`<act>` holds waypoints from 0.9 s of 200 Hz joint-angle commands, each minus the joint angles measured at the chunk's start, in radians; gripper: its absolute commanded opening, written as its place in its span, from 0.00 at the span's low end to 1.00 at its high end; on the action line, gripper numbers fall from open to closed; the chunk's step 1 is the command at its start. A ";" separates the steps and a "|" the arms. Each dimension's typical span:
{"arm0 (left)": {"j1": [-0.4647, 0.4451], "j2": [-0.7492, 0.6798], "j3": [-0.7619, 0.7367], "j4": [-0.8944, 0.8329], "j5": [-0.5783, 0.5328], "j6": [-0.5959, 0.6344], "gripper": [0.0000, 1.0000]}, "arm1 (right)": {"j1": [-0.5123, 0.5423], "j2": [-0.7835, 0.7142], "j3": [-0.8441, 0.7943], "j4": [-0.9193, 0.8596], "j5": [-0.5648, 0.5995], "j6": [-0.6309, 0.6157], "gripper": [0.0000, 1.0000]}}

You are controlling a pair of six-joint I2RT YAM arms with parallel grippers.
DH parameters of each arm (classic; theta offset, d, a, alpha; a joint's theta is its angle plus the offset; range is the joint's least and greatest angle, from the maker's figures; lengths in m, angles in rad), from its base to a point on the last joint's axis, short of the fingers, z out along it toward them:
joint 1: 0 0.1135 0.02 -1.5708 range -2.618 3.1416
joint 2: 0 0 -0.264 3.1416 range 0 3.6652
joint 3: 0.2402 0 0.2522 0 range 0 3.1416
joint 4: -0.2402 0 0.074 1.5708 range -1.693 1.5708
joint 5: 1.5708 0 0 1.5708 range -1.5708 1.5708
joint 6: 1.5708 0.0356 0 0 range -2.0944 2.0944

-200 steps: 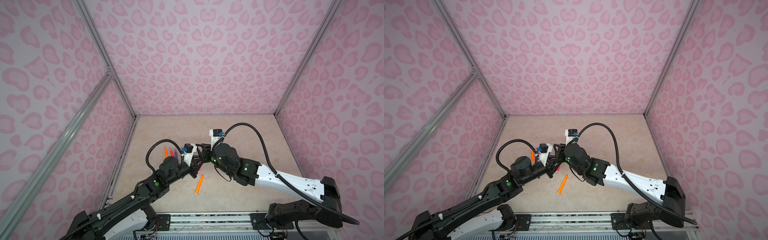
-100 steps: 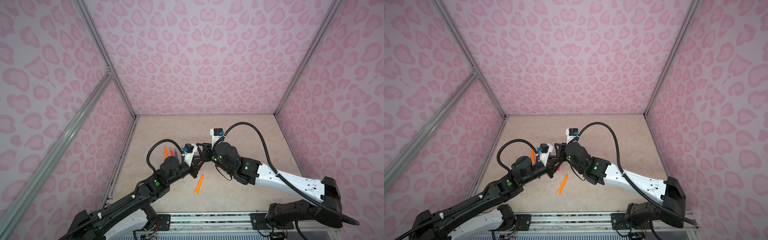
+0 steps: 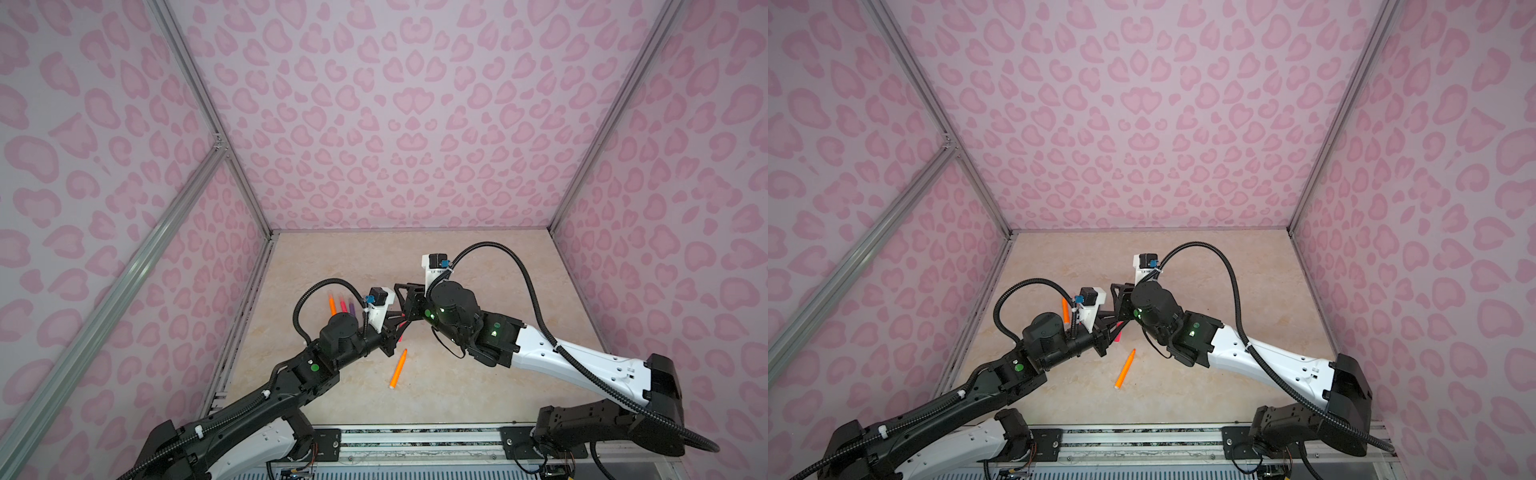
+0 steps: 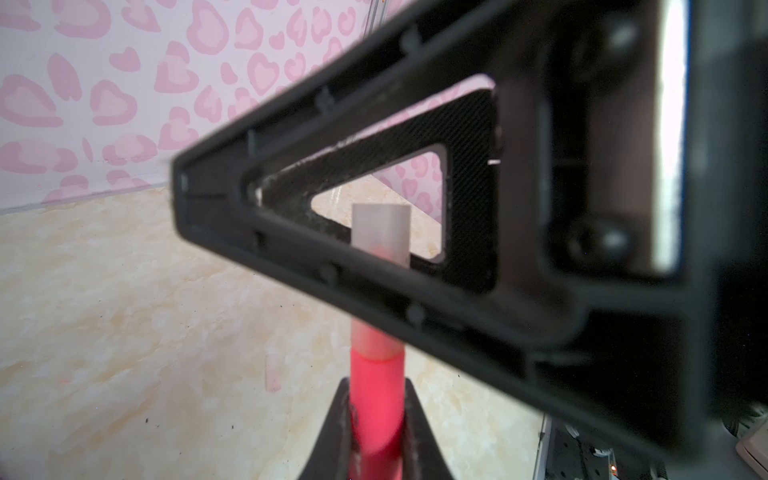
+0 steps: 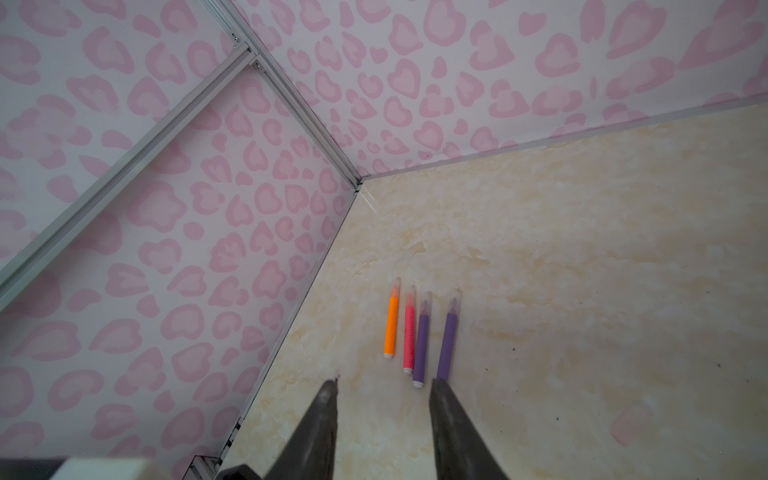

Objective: Insert the pens into the pen caps
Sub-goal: 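Press down on the cap with the right gripper while the left gripper holds the highlighter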

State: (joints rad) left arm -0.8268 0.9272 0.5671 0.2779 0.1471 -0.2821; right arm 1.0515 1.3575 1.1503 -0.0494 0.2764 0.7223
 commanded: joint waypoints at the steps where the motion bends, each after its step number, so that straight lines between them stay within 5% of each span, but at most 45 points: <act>1: 0.000 -0.003 0.012 0.016 0.003 0.010 0.03 | -0.001 0.009 0.008 0.005 -0.003 -0.004 0.35; 90: -0.002 -0.008 0.006 0.011 -0.069 -0.018 0.03 | 0.005 0.013 -0.019 0.006 -0.028 0.011 0.00; 180: 0.006 -0.063 -0.044 0.088 -0.009 -0.033 0.04 | -0.026 -0.120 -0.325 0.410 -0.326 0.071 0.00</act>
State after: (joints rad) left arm -0.8341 0.8787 0.5323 0.2283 0.1951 -0.2852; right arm 1.0374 1.2533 0.8860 0.2516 0.1181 0.7391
